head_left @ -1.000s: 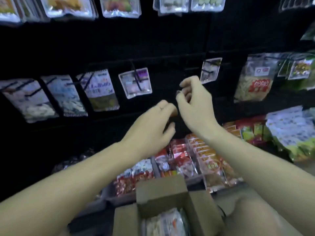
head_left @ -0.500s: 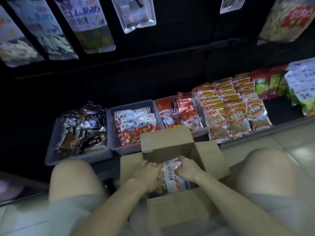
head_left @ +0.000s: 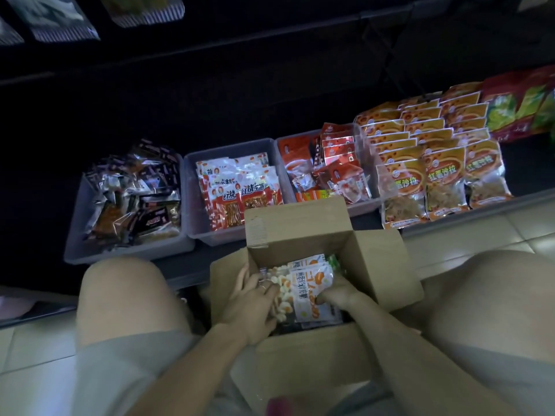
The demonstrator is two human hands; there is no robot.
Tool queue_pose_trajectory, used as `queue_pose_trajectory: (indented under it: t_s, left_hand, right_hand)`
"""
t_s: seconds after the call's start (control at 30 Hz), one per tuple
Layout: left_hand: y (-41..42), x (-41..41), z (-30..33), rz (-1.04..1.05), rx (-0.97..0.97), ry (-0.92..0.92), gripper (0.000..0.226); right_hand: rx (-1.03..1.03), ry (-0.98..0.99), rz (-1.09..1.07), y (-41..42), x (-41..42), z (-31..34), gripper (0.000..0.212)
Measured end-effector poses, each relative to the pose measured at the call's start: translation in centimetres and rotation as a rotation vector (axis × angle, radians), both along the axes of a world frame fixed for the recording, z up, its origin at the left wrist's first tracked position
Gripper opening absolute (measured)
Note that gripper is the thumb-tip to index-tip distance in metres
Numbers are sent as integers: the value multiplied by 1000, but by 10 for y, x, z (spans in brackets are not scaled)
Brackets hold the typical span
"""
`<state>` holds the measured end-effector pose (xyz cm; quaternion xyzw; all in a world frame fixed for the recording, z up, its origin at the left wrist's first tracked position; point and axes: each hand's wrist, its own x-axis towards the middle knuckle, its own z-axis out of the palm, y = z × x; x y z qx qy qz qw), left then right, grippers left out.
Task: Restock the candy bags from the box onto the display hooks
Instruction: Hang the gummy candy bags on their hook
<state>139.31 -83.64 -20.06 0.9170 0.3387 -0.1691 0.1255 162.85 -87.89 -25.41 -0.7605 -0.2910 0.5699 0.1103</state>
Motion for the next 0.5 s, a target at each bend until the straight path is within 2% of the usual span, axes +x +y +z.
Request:
queue_pose_trajectory:
  t_s: [0.13, 0.2, 0.3, 0.43, 0.47, 0.5]
  left_hand:
    - [1, -4, -12, 6, -12, -84, 67]
    - [2, -5, -14, 26, -12, -124, 72]
    - [2, -6, -15, 23, -12, -114, 79]
    - [1, -4, -8, 25, 49, -154, 82]
    - [2, -3, -7, 24, 46, -147, 83]
    - [2, -3, -6, 23, 33, -133, 85]
  right_hand:
    - [-20, 29, -126, 2, 2, -10, 48]
    - [-34, 39, -223, 4, 3, -9, 44]
    - [-71, 66, -240, 4, 1, -7, 49]
    - [-67, 93, -211, 0, 0, -14, 81]
    - [-47, 107, -206, 0, -1, -14, 72]
    - [-27, 112, -187, -1, -4, -7, 54]
